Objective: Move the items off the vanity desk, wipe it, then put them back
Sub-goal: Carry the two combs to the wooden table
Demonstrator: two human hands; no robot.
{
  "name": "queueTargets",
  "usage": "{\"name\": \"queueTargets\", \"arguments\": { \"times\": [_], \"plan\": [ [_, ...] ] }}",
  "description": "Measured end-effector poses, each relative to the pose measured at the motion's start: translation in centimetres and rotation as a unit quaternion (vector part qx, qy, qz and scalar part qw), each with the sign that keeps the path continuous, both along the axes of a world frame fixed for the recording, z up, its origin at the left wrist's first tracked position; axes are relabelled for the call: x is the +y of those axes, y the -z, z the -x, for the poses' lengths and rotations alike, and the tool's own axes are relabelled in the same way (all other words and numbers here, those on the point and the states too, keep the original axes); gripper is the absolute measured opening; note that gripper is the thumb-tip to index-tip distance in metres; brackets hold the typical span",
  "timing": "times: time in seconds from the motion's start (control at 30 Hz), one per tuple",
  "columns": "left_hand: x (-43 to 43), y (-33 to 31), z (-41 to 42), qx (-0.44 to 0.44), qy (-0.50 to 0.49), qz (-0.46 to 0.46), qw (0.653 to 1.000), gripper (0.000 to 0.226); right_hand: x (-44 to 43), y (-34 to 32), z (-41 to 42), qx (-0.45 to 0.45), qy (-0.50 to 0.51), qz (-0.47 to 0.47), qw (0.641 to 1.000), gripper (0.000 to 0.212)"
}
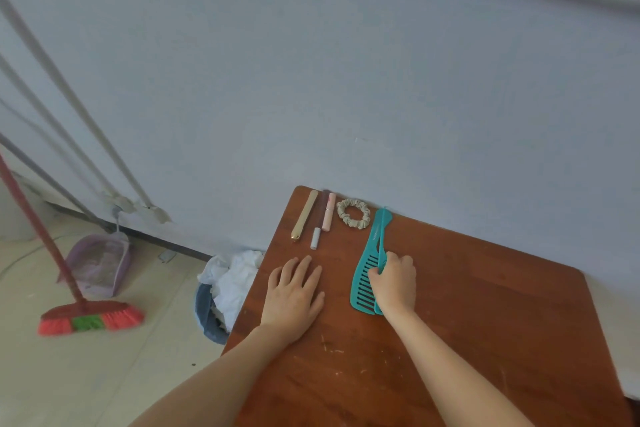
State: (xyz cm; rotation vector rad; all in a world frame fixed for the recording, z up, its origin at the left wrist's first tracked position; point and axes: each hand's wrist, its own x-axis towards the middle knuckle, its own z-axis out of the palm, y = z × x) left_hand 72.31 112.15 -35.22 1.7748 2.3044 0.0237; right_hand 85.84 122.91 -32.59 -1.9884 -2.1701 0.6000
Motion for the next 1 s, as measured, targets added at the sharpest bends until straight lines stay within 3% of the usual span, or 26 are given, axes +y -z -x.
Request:
{"name": "queueTargets", "arguments": {
  "times": [0.1, 0.27, 0.4, 0.6, 0.73, 0.83, 1.0],
  "plan": [
    [-0.2, 0.0, 0.2, -0.010, 0.006, 0.016, 1.000, 0.048, -0.1, 0.0, 0.1, -0.002, -0.004, 0.002, 1.000, 0.024],
    [-0.3, -0.1, 0.2, -0.031, -0.009, -0.023, 0.999, 0.048, -0.6, -0.5, -0.8, -0.029, -0.008, 0.006, 1.000, 0.052],
    [-0.4, -0.1, 0.3, -0.038, -0.010, -0.044, 0.998, 0.050, -2.5, -1.7, -2.6, -0.064, -0.009, -0.006, 0.998, 0.054],
    [0.0, 0.7, 0.6, -0.050, 0.037, -0.029, 0.998, 0.055, -7.9, -2.9, -6.8, -0.094, 0.097, -0.003, 0.991, 0.054],
    [-0.2, -1.2, 0.7, -0.039, 0.073, -0.042, 0.996, 0.055, -12.2, -3.2, -9.4, -0.119, 0.114, 0.028, 0.986, 0.060],
    [-0.1, -3.5, -0.2, -0.069, 0.145, -0.082, 0.984, 0.054, -14.6, -3.8, -10.9, -0.134, 0.126, 0.028, 0.983, 0.062],
    [0.4, -8.3, -3.9, -0.075, 0.320, -0.135, 0.935, 0.055, -17.6, -6.7, -13.9, -0.140, 0.181, -0.013, 0.973, 0.061]
  ]
}}
